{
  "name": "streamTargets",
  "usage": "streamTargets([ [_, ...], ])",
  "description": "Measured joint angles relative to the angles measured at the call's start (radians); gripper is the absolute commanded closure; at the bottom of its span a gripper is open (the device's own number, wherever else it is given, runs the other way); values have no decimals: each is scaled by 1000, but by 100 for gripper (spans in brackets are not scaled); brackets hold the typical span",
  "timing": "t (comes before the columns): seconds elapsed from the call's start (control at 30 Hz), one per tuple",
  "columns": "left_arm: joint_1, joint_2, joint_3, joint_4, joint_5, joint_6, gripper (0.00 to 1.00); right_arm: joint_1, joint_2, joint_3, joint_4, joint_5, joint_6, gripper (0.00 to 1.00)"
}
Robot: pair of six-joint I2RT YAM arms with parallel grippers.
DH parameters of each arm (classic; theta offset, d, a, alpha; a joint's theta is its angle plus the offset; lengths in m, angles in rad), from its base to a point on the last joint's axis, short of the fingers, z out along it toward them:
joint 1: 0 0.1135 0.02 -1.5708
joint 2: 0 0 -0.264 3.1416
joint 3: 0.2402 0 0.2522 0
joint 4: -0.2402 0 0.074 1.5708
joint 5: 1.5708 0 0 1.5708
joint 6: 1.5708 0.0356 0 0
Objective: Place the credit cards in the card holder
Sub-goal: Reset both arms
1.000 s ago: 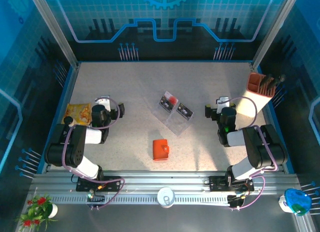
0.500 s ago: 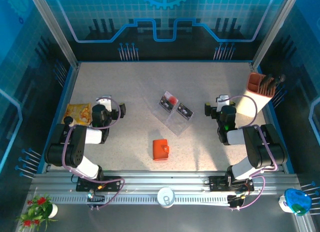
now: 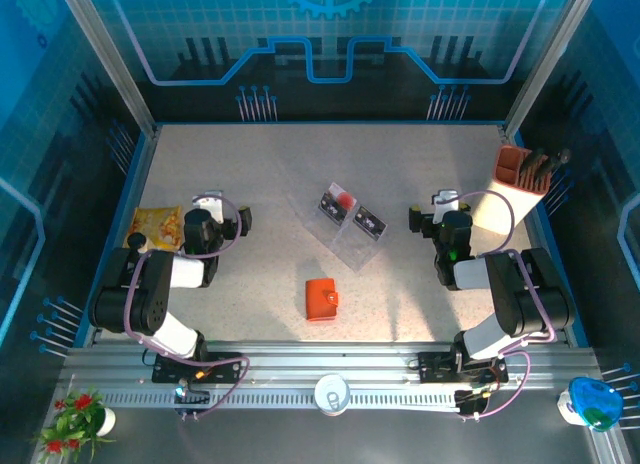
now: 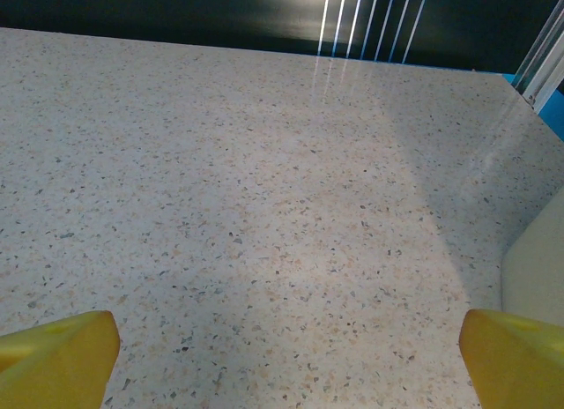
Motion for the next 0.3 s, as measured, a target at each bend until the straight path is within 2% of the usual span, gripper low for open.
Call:
streamTargets([
  [0.3, 0, 0, 0, 0, 0, 0, 1, -21, 0, 7, -19, -72, 0, 0],
])
